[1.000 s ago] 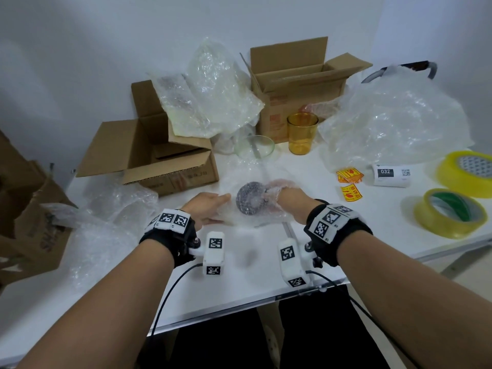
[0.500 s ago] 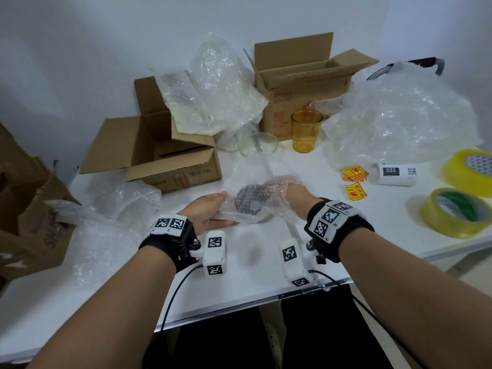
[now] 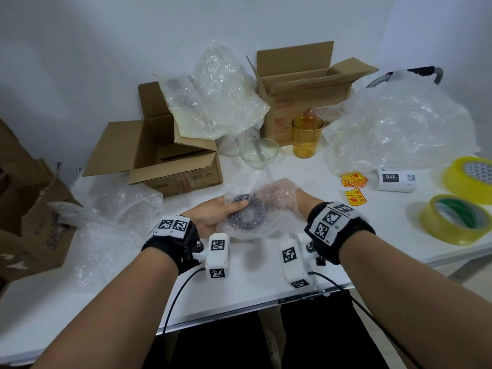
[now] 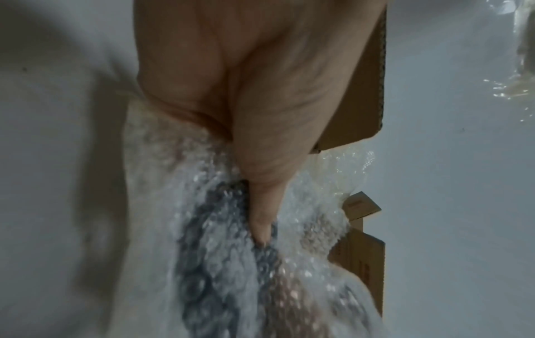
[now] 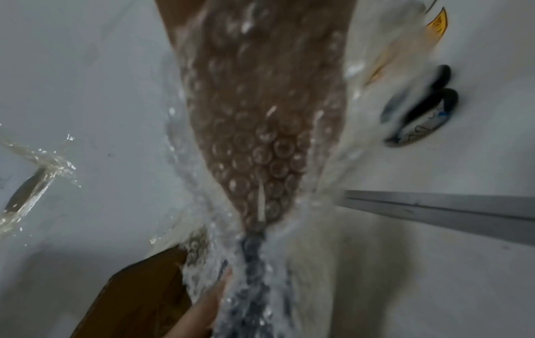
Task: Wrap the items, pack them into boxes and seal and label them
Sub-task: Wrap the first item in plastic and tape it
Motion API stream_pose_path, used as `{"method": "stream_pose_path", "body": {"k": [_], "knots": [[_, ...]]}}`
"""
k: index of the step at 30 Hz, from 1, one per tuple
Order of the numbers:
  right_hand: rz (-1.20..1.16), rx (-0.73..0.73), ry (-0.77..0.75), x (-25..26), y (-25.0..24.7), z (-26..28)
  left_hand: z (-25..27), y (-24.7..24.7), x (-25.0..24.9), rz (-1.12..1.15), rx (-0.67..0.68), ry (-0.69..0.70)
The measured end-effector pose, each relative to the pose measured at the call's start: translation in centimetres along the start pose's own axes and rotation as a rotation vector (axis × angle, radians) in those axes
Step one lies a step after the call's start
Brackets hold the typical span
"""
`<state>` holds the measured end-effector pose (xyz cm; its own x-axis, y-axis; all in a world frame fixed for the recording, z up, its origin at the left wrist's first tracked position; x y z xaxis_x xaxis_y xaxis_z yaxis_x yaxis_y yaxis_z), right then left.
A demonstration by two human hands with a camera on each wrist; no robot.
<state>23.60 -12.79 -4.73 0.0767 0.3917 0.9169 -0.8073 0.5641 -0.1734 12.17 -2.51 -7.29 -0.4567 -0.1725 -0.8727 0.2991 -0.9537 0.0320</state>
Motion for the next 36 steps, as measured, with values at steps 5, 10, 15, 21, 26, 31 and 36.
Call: {"method": "stream_pose_path", "body": {"k": [5,10,15,21,26,31,36], "knots": [[-0.087,-0.524,-0.160,0.5,-6.6,0.4,-0.7,-2.7,0.4,0.159,-0.247,0.039],[0.078,-0.606,-0.072,0.0,-7.8,0.9,-0.9,-3.5,0.9,0.306,-0.348,0.072],[-0.278,-0.079,0.131,-2.3,-1.9,0.6,-0.8,-2.7,0.6,0.340,-0.414,0.095],[-0.509,-0.023,0.054,-1.9,0.8,0.0,-0.4,1.1,-0.5,0.200,-0.236,0.084],[-0.545,-0.103,0.016,-2.4,-0.8,-0.4,-0.2,0.2,0.0,0.168,-0.124,0.042],[-0.355,-0.059,0.057,-3.0,-1.0,0.0,-0.1,-0.9,-0.9,0.074,-0.046,0.054],[-0.218,0.023,0.089,-3.4,-0.3,-0.5,-0.8,-1.2,-2.2,-0.003,-0.030,0.088]]}}
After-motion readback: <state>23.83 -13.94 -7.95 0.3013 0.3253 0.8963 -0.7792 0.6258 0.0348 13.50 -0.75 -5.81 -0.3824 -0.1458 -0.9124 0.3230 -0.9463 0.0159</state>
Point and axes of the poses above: each hand's wrist, its own z-axis away from the middle knuckle, its own y-axis out of the palm, x = y × z, the point moved 8 cm from there along -z, towards the middle knuckle, and after that the axes turned 1 degree about y, right-handed, at the moved point
